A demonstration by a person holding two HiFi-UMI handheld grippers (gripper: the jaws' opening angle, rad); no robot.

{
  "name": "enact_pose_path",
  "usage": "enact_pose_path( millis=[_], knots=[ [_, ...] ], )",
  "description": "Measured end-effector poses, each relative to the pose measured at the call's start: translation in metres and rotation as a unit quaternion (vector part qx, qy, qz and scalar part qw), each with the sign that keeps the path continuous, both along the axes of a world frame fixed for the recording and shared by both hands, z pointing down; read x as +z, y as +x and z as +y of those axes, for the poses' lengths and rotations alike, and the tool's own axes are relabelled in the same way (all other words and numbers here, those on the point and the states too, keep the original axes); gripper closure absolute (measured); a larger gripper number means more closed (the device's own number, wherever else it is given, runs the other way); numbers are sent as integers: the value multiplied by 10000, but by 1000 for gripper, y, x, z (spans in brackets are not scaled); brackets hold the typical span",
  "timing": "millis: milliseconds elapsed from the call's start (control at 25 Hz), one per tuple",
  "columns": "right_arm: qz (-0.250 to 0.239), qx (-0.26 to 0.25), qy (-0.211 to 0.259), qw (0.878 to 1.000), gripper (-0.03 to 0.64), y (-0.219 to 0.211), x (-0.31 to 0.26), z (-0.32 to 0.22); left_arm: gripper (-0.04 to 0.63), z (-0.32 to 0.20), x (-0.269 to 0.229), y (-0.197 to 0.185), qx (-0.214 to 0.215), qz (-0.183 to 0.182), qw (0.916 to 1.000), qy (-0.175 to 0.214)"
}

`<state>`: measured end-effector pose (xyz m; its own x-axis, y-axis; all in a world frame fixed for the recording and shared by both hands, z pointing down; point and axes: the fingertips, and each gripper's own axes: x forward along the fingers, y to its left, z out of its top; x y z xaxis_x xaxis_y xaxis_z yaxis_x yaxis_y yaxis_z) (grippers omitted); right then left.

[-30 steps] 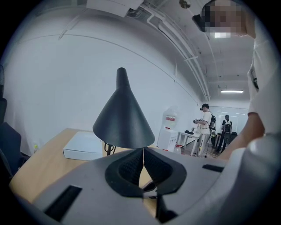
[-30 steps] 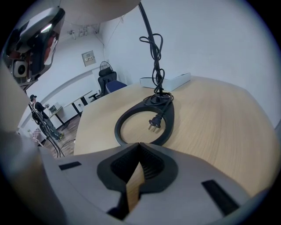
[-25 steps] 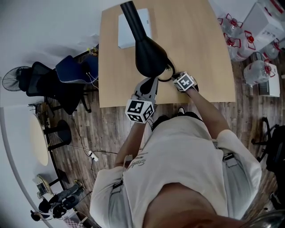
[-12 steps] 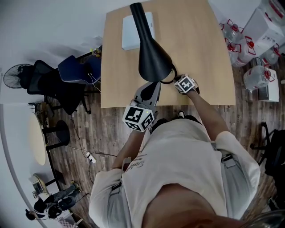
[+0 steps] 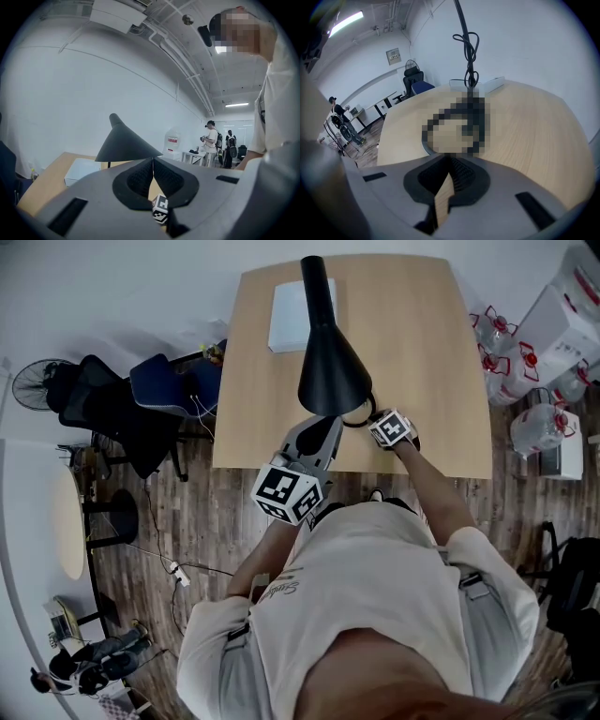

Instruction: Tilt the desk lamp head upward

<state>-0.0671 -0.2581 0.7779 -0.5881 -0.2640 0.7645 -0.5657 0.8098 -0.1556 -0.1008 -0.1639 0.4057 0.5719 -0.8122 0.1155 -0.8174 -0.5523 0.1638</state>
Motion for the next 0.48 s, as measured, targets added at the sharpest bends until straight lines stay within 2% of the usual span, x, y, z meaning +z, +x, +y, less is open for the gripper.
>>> enact_pose_path(
  millis=[480],
  knots=[
    [59, -92, -42, 9999, 621, -6, 0, 1, 580, -9, -44, -6, 23, 389, 9992, 132]
  ],
)
